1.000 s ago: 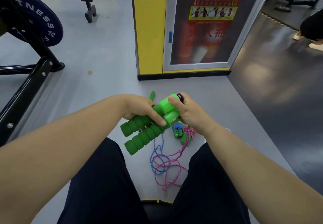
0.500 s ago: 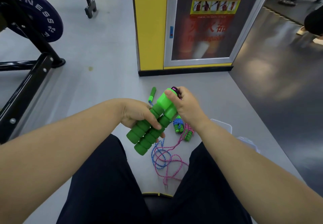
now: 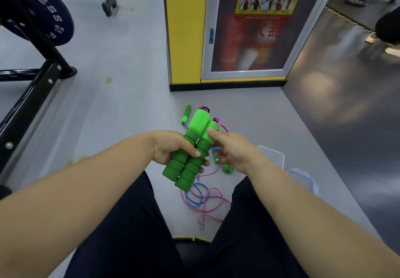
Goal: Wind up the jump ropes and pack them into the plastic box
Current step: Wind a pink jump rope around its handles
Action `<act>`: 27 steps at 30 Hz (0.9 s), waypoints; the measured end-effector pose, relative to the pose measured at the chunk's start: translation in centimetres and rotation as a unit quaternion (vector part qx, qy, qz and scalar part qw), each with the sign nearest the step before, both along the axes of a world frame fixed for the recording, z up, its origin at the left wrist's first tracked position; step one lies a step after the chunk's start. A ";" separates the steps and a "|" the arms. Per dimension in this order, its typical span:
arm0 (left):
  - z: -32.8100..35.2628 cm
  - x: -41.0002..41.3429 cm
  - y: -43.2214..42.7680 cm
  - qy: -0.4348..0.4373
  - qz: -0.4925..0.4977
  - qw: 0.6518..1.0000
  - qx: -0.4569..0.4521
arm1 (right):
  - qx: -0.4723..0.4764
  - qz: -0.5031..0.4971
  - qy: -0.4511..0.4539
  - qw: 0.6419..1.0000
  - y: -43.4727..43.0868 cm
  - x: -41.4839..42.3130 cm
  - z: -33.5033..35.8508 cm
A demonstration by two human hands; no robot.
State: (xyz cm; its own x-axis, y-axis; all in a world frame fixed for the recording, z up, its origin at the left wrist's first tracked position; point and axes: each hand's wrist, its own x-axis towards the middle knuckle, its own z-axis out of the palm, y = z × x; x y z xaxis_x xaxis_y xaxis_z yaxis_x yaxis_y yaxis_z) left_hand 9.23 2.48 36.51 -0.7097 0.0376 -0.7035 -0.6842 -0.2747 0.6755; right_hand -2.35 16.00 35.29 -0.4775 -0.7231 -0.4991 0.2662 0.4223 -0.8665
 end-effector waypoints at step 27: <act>-0.5 0.6 -0.3 0.007 -0.016 0.999 -0.043 | -0.017 0.040 0.020 0.999 0.2 -0.4 1.1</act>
State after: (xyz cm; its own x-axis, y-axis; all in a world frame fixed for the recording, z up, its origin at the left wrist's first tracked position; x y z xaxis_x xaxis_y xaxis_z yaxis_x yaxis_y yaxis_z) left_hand 9.88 2.19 36.04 -0.7195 0.0006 -0.6944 -0.6814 -0.1934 0.7059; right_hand -2.71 16.17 36.43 -0.4362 -0.7768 -0.4542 0.1964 0.4104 -0.8905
